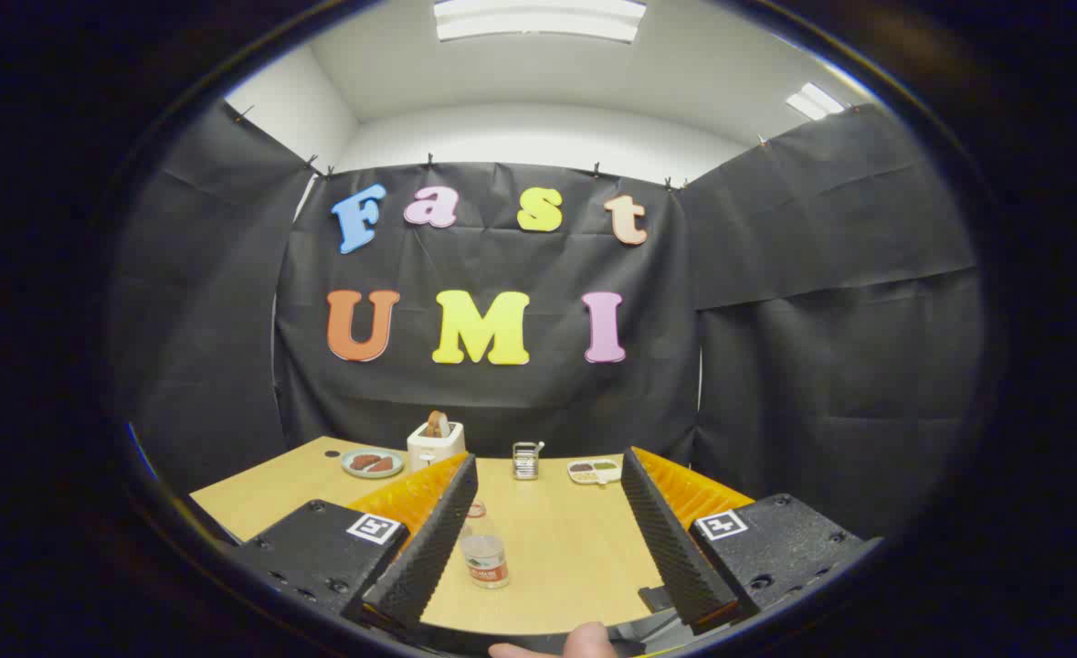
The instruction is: Take the bottle from table, then pour the juice into the cup, finally place the bottle on the coaster
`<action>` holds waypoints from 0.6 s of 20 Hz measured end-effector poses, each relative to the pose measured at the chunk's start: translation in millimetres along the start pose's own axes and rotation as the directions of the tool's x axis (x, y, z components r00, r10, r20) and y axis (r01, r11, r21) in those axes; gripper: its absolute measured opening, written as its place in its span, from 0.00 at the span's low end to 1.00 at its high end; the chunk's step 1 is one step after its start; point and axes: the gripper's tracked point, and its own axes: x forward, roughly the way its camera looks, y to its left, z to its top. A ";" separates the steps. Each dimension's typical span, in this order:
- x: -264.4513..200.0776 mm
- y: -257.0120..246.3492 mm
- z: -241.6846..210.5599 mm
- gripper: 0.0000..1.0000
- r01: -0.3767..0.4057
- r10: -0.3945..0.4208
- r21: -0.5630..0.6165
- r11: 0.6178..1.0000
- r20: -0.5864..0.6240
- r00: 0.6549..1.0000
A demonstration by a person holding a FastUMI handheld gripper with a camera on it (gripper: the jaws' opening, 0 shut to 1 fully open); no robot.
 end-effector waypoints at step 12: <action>1.3 5.6 2.6 1.00 -0.008 0.008 -0.005 1.000 -0.005 1.000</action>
